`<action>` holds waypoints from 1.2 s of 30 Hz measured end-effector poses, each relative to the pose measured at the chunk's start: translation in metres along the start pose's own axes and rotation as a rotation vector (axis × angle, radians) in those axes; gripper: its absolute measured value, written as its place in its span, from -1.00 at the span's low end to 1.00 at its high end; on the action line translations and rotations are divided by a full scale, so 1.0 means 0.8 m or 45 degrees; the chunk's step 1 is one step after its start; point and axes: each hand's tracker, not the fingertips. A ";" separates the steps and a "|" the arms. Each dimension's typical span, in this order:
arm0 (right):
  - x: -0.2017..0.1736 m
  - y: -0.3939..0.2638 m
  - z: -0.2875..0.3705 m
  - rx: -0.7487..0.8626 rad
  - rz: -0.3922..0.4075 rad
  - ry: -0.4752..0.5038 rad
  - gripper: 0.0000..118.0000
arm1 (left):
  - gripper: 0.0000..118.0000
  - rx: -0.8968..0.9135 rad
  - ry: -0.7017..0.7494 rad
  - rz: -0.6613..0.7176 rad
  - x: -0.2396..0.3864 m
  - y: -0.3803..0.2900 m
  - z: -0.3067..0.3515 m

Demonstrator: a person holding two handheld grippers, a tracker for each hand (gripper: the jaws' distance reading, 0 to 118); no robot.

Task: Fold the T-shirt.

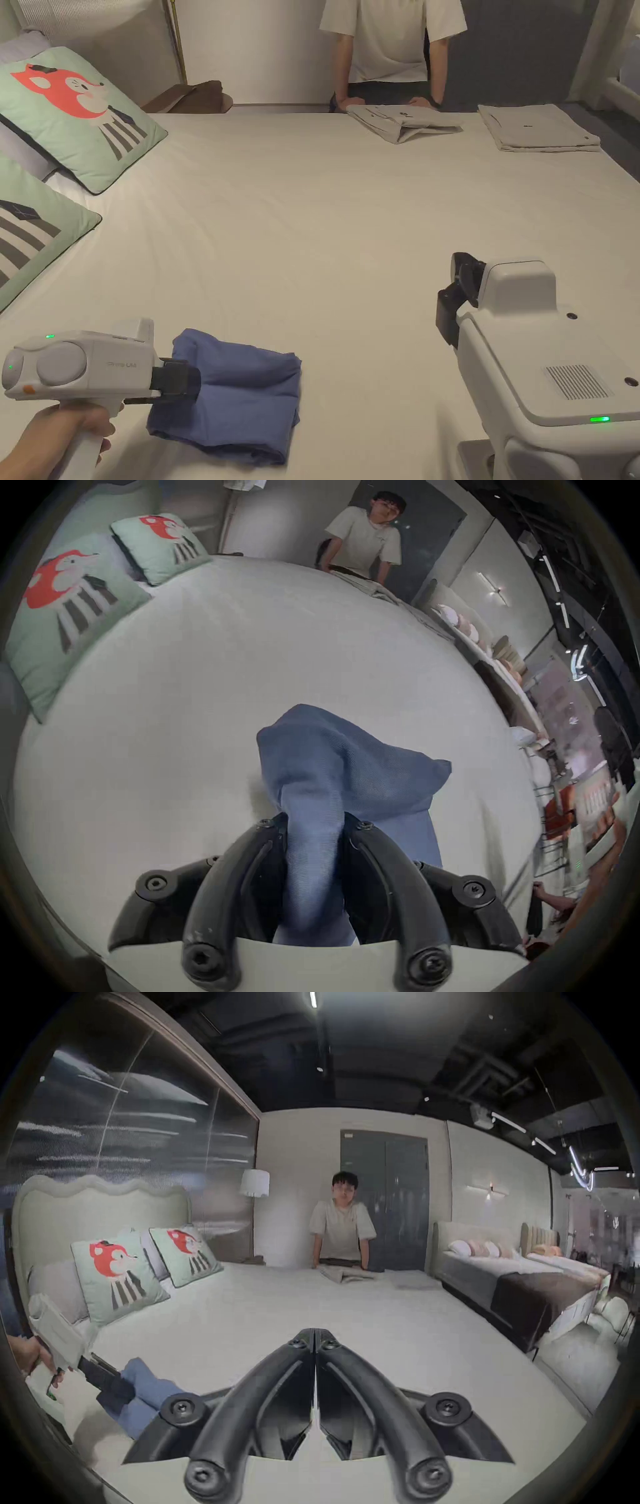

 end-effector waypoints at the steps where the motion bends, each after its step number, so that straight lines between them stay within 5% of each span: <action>1: -0.006 0.002 -0.004 0.009 0.008 0.007 -1.00 | -0.66 0.002 0.059 -0.002 -0.017 0.002 0.008; 14: -0.088 -0.016 -0.056 -0.045 0.031 0.089 -1.00 | -0.67 0.011 0.533 0.177 -0.249 0.010 0.096; 20: -0.094 -0.021 -0.068 -0.072 0.048 0.099 -1.00 | -0.62 0.001 0.616 0.263 -0.297 0.013 0.102; 22: -0.093 -0.022 -0.069 -0.079 0.052 0.098 -1.00 | -0.31 0.009 0.592 0.272 -0.299 0.010 0.098; 25: -0.087 -0.021 -0.068 -0.087 0.057 0.098 -1.00 | 0.79 0.010 0.634 0.230 -0.293 0.012 0.094; 26: -0.084 -0.021 -0.066 -0.082 0.057 0.094 -1.00 | 0.89 0.004 0.649 0.214 -0.289 0.011 0.094; 36: -0.043 0.006 -0.034 0.005 0.029 0.053 -1.00 | 0.82 0.545 0.637 0.058 -0.139 0.025 0.166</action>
